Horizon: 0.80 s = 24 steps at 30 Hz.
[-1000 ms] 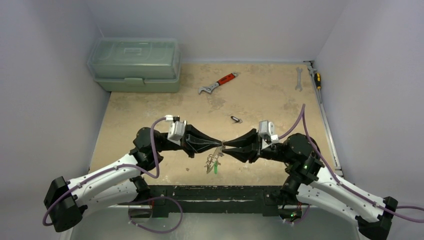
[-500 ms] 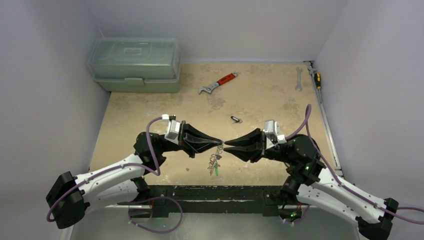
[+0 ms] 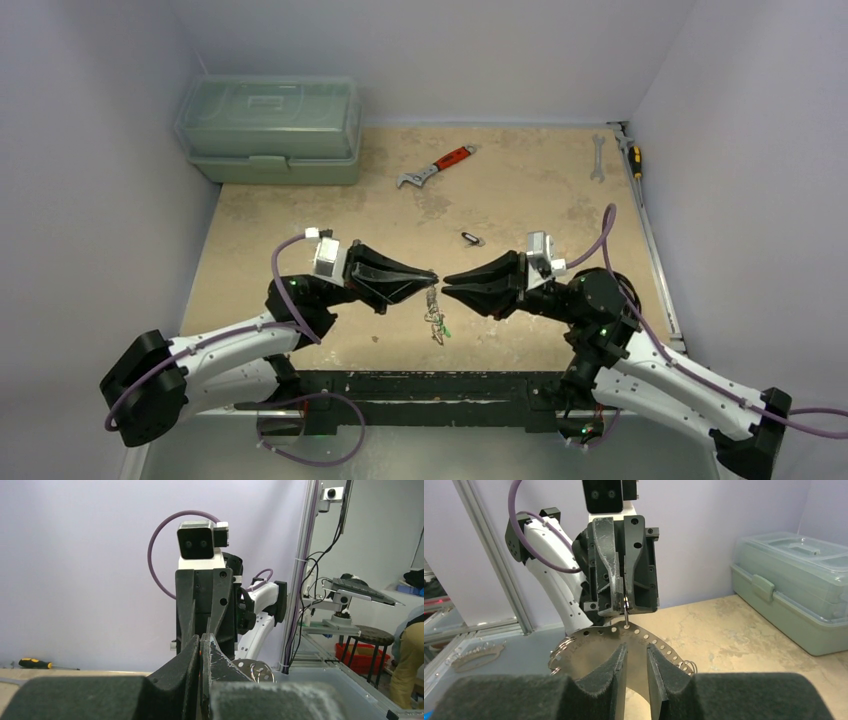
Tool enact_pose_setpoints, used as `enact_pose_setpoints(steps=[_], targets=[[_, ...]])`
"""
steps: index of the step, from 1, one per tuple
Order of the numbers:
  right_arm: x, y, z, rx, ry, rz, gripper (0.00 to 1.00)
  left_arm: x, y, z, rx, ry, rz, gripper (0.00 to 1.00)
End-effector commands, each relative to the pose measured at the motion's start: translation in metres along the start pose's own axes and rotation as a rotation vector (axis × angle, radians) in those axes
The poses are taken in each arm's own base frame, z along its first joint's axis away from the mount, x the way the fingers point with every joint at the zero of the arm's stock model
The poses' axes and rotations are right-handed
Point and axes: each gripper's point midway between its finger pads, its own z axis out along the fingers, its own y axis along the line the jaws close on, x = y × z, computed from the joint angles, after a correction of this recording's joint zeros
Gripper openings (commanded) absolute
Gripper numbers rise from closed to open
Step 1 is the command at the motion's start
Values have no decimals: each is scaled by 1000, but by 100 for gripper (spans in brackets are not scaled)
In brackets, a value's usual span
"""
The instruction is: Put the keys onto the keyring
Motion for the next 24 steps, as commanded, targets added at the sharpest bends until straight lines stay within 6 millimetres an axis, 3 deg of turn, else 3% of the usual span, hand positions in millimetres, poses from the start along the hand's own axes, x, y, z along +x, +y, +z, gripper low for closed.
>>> enact_pose_setpoints(steps=[1, 16, 24], targets=[[-12, 3, 7, -23, -59, 23, 23, -27, -9, 4, 32, -118, 31, 0], [-26, 13, 26, -112, -96, 49, 23, -20, 6, 3, 6, -188, 2, 0], [-28, 10, 15, -72, -114, 15, 22, -26, 5, 3, 11, -225, -6, 0]])
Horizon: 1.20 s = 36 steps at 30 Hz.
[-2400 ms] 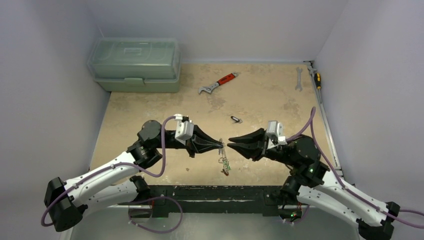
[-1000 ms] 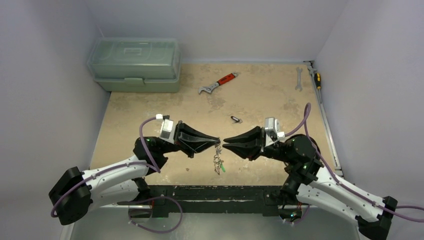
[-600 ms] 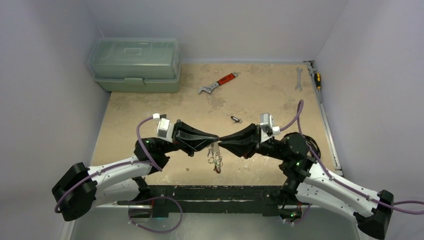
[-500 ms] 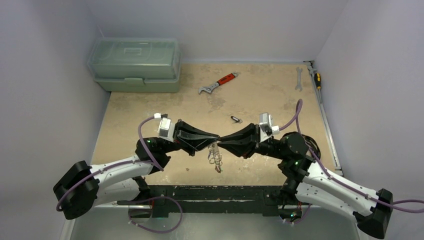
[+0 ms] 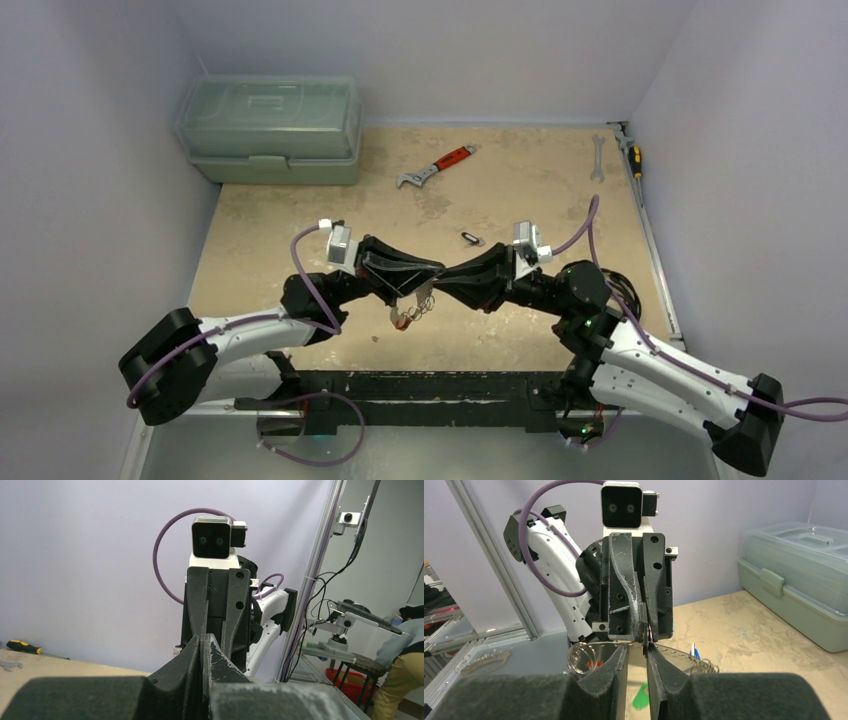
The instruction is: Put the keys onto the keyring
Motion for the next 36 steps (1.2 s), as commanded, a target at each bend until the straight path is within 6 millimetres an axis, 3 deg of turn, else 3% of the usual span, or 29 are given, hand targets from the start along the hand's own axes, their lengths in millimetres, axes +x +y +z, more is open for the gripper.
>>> enact_pose_setpoints(steps=[1, 10, 16, 33, 36], targets=[[-33, 18, -3, -54, -102, -54, 21, -40, -27, 2, 110, -176, 74, 0], [-38, 15, -8, -21, -134, -53, 16, -47, -29, 4, 120, -201, 69, 0], [-40, 14, -12, -6, -157, -48, 1, -47, -27, 5, 113, -203, 70, 0], [-41, 22, -11, -65, -169, -100, 0, -43, -19, 2, 72, -203, 69, 0], [-34, 17, -11, -39, -124, -126, 0, -36, -14, -4, 37, -185, 63, 14]])
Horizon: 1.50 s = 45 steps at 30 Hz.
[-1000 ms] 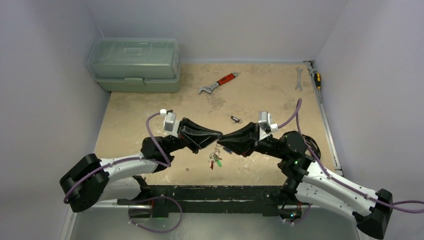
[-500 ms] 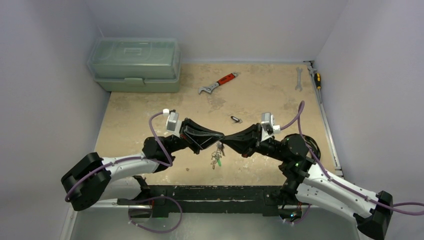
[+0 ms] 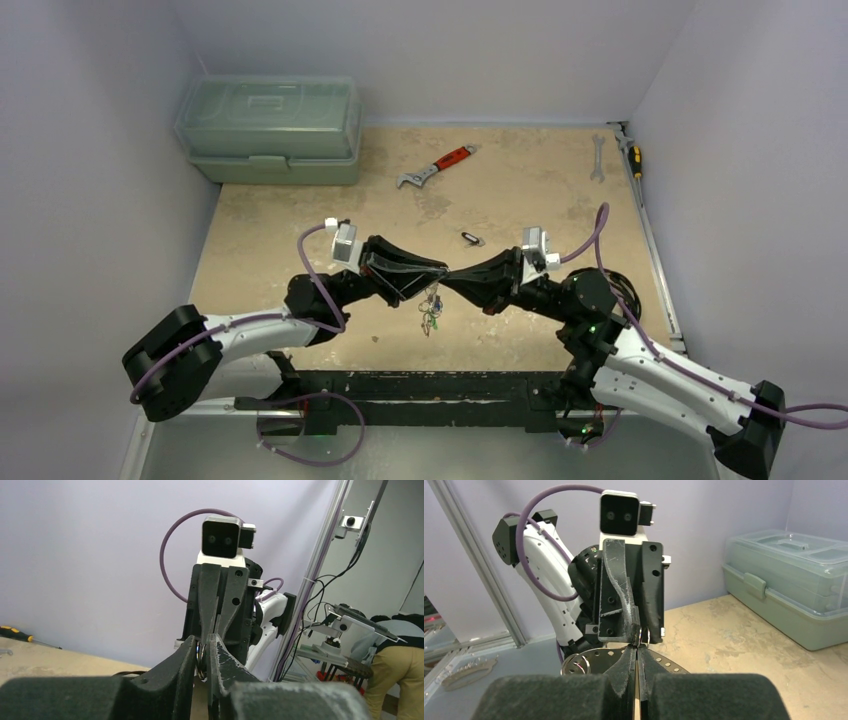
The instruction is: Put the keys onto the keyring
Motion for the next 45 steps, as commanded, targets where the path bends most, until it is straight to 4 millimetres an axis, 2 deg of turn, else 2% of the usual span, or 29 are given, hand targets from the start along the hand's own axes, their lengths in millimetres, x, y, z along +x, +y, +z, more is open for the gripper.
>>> enact_pose_setpoints(steps=[1, 5, 14, 18, 21, 26, 30, 31, 35, 36, 37, 40, 43, 45], targets=[[-29, 19, 1, -80, -71, -110, 0, -41, -18, -7, 51, -193, 117, 21], [-23, 11, 0, -50, -34, -149, 0, -38, -14, -16, 14, -186, 122, 36], [-13, 0, 0, -9, 11, -184, 0, -35, -9, -19, -28, -156, 136, 46], [-8, -6, -1, 19, 54, -209, 0, -34, -6, -21, -61, -132, 162, 53], [-7, -12, -4, 48, 89, -238, 0, -28, 2, -21, -112, -52, 197, 61], [-1, -23, -11, 99, 181, -294, 0, -24, 13, -17, -193, 158, 328, 65], [0, -23, -16, 104, 240, -311, 0, -20, 16, -21, -210, 403, 444, 63], [-2, -22, -16, 102, 249, -312, 0, -13, 16, -28, -206, 499, 451, 62], [-5, -15, -17, 74, 292, -310, 0, -12, 5, -30, -117, 731, 489, 52], [-5, -13, -17, 62, 308, -305, 0, -20, -2, -25, -81, 761, 502, 50], [-3, -11, -17, 49, 328, -304, 0, -20, -6, -23, -49, 801, 498, 49], [2, -6, -21, 13, 382, -302, 0, -11, -13, -24, 47, 919, 459, 48], [4, 2, -25, -28, 413, -305, 0, -1, -10, -22, 108, 991, 438, 40], [4, 7, -26, -56, 430, -301, 0, 3, -7, -19, 139, 1014, 428, 39]])
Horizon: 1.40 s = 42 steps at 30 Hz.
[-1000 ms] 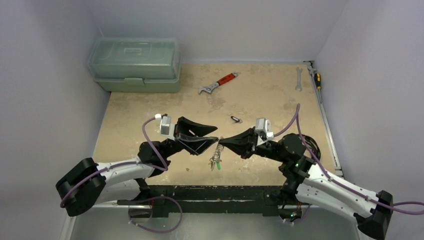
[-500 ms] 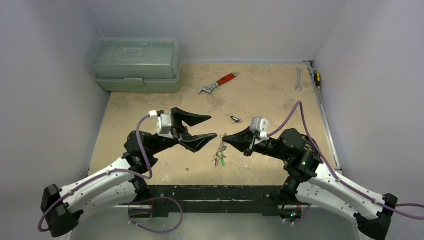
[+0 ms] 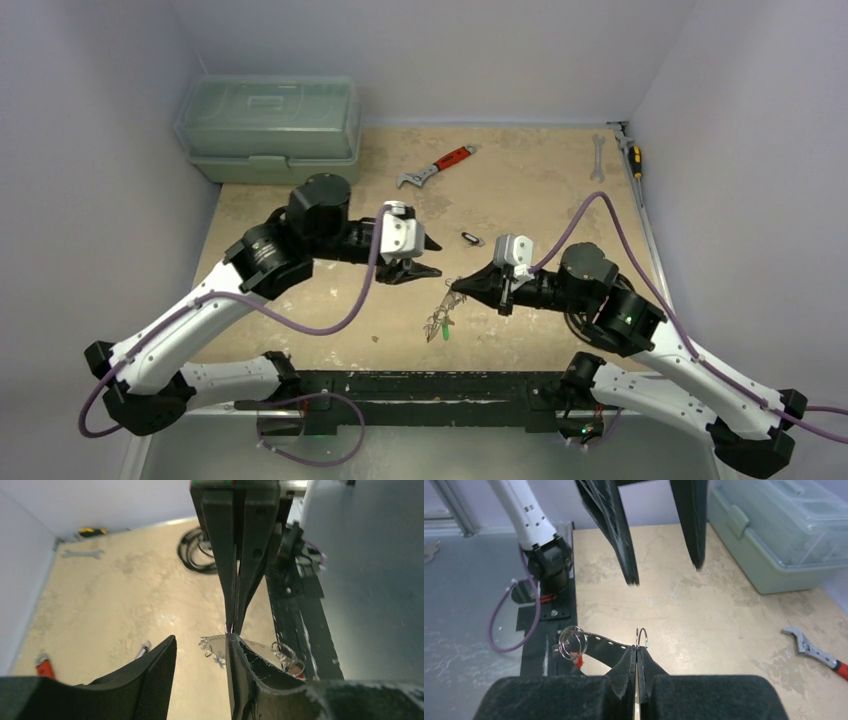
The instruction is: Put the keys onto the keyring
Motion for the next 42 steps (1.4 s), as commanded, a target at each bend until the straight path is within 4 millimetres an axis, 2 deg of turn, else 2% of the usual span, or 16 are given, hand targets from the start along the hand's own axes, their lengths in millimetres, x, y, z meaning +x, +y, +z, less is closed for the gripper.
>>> enact_pose_setpoints(steps=[1, 6, 11, 17, 33, 37, 42], targets=[[-16, 17, -9, -96, 0, -46, 0, 31, -24, 3, 197, 143, 0, 39], [-16, 22, -12, -119, 8, -53, 0, 34, -26, 14, 285, 161, -5, 33], [-12, 21, -12, -119, 23, -60, 0, 38, -31, 23, 356, 172, -44, 31], [-3, 16, -10, -95, 59, -64, 0, 38, -35, 25, 384, 169, -89, 31], [-4, 13, -8, -80, 55, -69, 0, 52, -40, 42, 423, 179, -218, 24], [-3, 11, -7, -73, 60, -66, 0, 56, -42, 43, 428, 189, -234, 25], [-2, 10, -6, -72, 62, -66, 0, 62, -43, 44, 426, 208, -253, 32]])
